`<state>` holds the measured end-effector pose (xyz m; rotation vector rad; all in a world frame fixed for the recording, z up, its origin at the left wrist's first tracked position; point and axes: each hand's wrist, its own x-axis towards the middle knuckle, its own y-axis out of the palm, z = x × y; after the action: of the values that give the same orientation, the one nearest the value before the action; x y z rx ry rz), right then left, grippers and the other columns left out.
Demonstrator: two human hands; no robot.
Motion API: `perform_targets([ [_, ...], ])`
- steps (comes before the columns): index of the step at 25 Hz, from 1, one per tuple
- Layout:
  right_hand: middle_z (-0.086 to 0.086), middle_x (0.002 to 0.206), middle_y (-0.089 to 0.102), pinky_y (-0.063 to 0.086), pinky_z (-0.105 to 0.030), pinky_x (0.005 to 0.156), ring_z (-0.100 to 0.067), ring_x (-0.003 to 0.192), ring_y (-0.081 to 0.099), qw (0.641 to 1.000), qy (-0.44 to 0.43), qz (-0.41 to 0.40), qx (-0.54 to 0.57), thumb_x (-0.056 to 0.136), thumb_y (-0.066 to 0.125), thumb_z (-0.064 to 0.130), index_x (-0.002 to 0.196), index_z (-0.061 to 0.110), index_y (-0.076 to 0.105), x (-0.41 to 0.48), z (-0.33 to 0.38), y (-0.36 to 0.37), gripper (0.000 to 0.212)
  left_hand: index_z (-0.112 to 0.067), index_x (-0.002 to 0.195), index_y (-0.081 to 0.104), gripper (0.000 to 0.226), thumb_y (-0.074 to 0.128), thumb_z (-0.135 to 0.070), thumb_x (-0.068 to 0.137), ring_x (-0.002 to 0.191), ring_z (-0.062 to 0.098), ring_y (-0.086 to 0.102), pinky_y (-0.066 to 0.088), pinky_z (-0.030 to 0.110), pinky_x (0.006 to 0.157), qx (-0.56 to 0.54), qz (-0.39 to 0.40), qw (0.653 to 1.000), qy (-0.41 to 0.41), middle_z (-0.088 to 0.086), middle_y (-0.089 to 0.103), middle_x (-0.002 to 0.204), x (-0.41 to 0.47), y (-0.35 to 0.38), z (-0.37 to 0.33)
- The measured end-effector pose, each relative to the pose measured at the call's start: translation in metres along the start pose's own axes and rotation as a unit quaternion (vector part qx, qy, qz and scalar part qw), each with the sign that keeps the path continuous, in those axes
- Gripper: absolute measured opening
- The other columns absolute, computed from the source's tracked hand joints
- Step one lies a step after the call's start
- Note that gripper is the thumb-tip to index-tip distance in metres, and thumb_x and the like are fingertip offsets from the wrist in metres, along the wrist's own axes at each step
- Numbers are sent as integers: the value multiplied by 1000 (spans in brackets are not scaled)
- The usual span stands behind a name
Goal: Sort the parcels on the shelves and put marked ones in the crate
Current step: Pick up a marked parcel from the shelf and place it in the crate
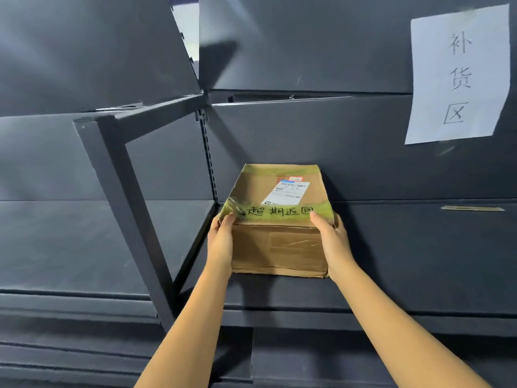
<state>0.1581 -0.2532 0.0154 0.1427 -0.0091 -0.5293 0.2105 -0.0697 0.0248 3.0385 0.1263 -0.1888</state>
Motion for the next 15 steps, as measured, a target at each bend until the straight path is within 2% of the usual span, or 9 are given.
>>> perform_targets([
  [3,13,108,64,45,-34,90,-10,104,58,1000,-1,-4,-5,85,61,36,119,32,56,1,1,1,34,-29,120,56,48,57,-53,78,126,24,46,33,48,111,-8,21,999,-36,-3,54,129,8,-4,2],
  [7,15,108,63,43,-33,92,-10,106,57,1000,-5,-8,0,86,61,34,120,31,56,-1,-1,2,35,-38,93,61,34,57,-59,67,121,24,50,37,49,107,-14,24,999,-36,-1,58,127,13,-6,7],
  [11,21,99,59,38,-29,88,-4,98,54,1000,6,1,7,87,60,34,119,31,53,-6,-1,-2,33,-35,82,61,18,54,-51,76,106,21,57,42,44,102,-23,16,999,-15,-1,63,110,11,-6,15],
  [13,24,96,56,35,-26,84,6,90,50,1000,8,9,15,88,60,34,118,33,51,-11,-2,-5,31,-33,80,61,16,52,-46,82,95,20,58,45,42,92,-30,18,999,-2,-1,63,99,9,-6,20],
  [15,24,96,57,37,-24,80,7,89,50,1000,6,5,16,88,60,34,117,33,51,-15,-2,-10,30,-33,82,62,17,53,-47,79,93,21,59,46,41,83,-37,30,999,3,-1,64,96,6,-6,21],
])
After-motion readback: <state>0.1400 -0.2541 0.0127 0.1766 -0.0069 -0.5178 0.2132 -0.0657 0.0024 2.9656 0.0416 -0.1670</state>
